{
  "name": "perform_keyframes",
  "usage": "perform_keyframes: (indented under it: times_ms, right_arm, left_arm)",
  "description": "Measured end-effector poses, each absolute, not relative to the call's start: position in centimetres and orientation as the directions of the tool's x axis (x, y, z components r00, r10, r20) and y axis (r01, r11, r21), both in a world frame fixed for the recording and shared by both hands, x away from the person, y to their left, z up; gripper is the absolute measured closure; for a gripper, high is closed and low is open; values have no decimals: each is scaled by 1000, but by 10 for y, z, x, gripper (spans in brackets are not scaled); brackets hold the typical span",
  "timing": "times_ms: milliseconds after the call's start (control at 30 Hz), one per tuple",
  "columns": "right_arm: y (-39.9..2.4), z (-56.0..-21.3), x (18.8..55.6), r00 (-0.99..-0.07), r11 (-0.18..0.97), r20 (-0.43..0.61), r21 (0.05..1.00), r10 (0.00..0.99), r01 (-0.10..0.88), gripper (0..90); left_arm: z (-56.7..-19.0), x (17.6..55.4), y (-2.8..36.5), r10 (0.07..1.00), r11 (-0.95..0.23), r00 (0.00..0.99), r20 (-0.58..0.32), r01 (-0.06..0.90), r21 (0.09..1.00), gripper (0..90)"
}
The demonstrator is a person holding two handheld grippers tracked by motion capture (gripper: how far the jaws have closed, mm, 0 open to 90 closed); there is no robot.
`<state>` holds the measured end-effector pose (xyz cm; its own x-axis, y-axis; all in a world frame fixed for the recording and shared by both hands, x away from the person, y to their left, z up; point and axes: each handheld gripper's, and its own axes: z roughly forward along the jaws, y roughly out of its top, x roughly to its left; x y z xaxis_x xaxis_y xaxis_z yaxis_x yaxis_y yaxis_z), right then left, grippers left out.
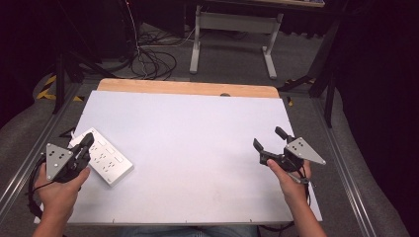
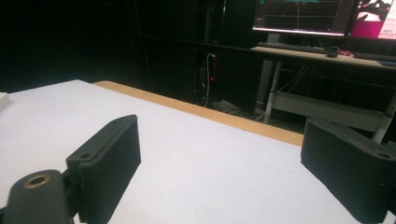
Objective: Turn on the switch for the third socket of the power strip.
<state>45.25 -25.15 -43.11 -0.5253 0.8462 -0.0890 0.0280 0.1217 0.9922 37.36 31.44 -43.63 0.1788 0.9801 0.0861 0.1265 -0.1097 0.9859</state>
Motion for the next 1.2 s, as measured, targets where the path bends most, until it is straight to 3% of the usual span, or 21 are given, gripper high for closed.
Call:
perform_keyframes:
  times_ms: [1200]
  right_arm:
    - [-252,-431,453,-523,124,-90,992,848,30,124]
  left_arm:
    - [-442,380,312,974,-147,206,99,230,962,899]
